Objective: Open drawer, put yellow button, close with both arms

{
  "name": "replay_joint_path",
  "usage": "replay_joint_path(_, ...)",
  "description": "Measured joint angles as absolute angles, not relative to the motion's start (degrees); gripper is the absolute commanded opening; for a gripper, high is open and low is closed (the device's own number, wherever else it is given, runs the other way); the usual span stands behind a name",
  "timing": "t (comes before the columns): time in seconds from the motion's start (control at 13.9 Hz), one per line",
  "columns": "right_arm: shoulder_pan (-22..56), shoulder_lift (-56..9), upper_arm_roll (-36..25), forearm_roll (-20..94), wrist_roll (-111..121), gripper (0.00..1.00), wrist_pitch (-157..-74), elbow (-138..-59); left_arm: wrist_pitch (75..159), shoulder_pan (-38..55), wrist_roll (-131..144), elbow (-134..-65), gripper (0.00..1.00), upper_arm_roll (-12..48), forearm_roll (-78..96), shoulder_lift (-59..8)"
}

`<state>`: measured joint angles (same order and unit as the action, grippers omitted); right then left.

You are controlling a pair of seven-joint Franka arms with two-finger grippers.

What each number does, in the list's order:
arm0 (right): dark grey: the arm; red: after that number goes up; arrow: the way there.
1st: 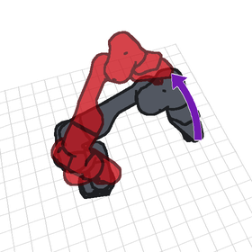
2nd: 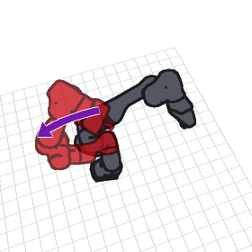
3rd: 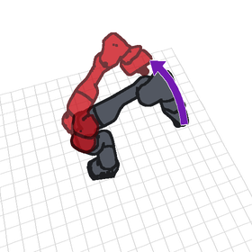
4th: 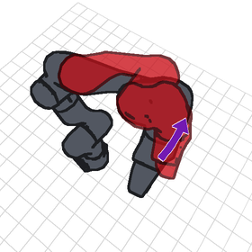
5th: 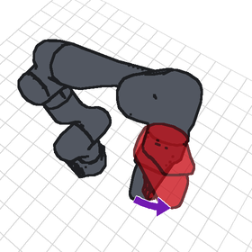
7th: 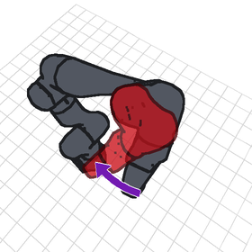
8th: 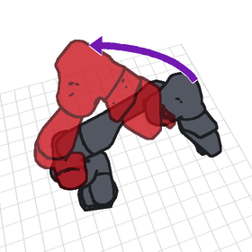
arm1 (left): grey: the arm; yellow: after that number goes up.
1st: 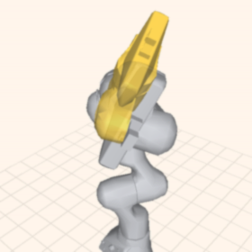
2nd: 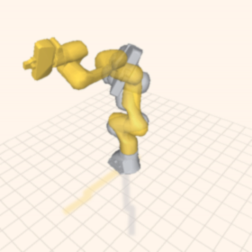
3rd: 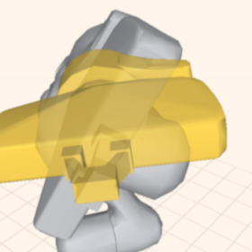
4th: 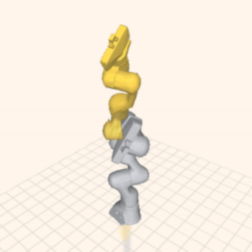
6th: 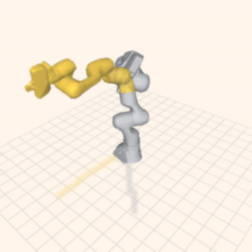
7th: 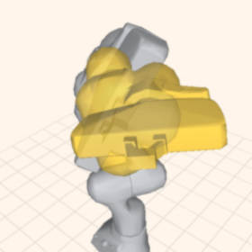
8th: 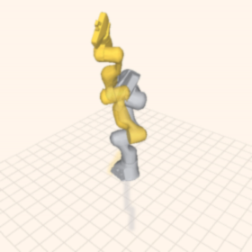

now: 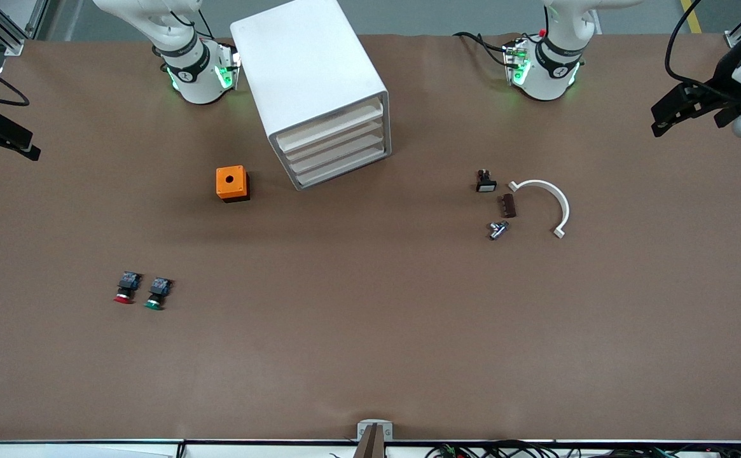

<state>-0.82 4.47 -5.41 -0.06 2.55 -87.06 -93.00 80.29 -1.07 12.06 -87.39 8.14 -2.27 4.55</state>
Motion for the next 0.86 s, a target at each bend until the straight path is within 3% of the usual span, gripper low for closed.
replay_joint_path(0.43,-0.98,5.61,-5.40,-0.06,2.56,1.00,-87.59,-93.29,83.78,-2.37,10.29,-93.35,1.00,7.99,-1.72,7.57)
replay_joint_path(0.86,-1.16,6.08,-5.41,-0.06,2.57,1.00,-88.13,-94.28,84.29,-2.49,9.17,-93.90,1.00,7.83,-1.71,8.49)
